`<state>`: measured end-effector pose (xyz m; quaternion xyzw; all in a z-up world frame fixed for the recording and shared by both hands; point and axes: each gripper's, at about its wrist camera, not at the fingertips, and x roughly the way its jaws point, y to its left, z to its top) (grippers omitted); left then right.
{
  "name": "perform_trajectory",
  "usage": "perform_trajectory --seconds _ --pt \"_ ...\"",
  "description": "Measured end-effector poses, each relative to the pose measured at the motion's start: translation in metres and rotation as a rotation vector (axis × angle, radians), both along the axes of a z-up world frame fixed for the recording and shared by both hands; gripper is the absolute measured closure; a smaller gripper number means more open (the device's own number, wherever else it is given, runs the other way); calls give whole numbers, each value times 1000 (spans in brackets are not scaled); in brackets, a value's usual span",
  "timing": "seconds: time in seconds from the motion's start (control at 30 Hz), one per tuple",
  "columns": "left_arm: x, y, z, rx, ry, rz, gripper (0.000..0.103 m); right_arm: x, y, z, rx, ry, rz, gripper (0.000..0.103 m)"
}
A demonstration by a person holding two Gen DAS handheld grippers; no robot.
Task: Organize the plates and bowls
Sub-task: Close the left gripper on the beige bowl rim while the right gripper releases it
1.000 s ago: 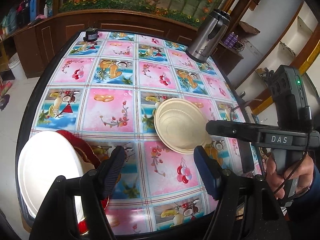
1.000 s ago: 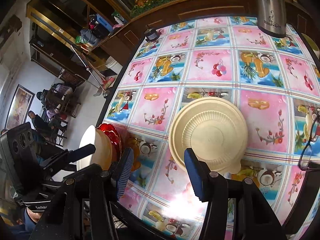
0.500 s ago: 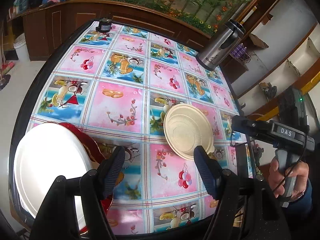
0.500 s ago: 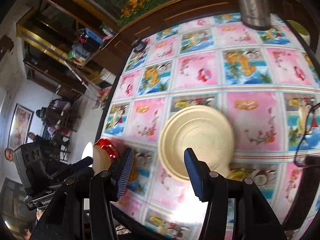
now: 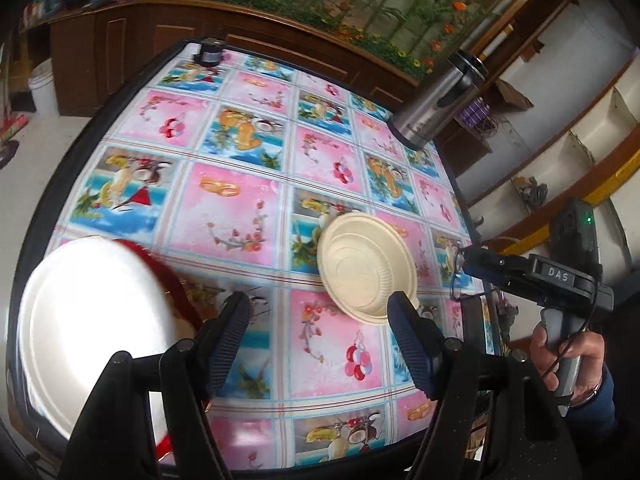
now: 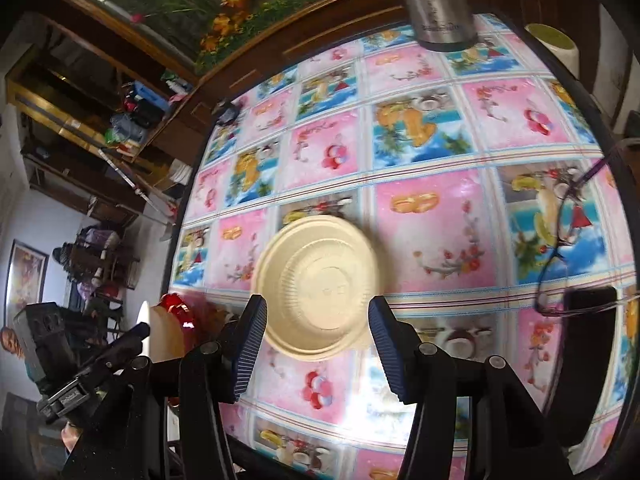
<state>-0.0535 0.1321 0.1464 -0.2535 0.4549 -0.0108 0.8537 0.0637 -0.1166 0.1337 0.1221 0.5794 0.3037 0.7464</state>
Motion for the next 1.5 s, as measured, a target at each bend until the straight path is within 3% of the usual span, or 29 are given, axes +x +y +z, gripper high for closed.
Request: perform_trajectory --seconds 0.33,0.4,0.5,0.73,0.97,1.3,1.5 --pt "-23 34 13 -1 -28 103 33 8 61 42 39 -99 116 46" --pt "-25 35 13 -4 -32 107 33 4 66 46 29 -124 140 39" --pt "-21 32 8 -19 -25 99 33 -1 68 38 11 -111 162 37" --pt "3 12 -1 -23 -2 38 33 2 42 9 -7 -42 95 37" --pt "37 -15 -14 -25 34 -47 33 10 -2 1 -61 -52 -3 36" --pt "92 -41 -41 -25 106 -100 33 19 -61 -12 -57 -25 -146 35" --pt "117 -46 -56 69 139 -67 33 22 -74 -23 -39 8 -171 35"
